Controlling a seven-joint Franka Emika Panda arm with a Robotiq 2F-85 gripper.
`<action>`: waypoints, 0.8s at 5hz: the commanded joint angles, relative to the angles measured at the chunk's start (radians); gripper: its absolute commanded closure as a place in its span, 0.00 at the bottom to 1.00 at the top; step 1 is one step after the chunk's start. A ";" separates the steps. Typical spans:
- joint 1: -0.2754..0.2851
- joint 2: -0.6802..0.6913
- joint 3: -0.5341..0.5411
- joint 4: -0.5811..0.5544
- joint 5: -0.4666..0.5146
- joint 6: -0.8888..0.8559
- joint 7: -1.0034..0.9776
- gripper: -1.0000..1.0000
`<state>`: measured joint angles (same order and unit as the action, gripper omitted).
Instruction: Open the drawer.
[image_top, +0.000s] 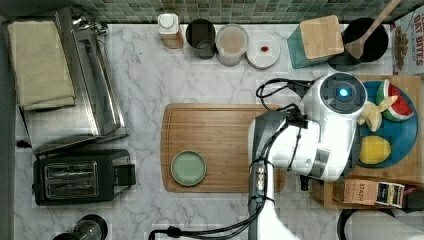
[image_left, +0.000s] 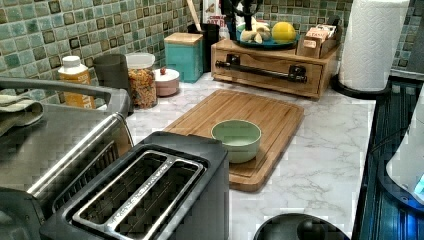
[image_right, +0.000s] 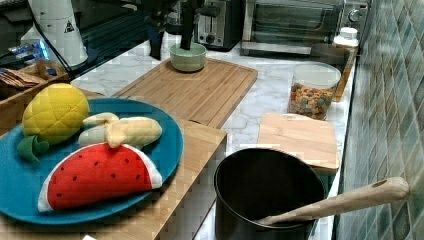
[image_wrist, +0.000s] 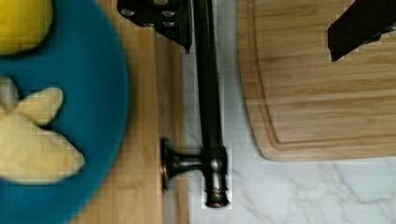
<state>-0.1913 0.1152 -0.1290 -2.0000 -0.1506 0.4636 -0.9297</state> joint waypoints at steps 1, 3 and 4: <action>-0.010 -0.031 -0.011 -0.111 -0.085 0.170 0.031 0.00; -0.049 -0.003 -0.040 -0.204 -0.096 0.332 0.018 0.00; -0.058 -0.027 -0.045 -0.301 -0.061 0.444 0.043 0.00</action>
<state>-0.2170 0.1168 -0.1508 -2.2129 -0.2334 0.8857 -0.9272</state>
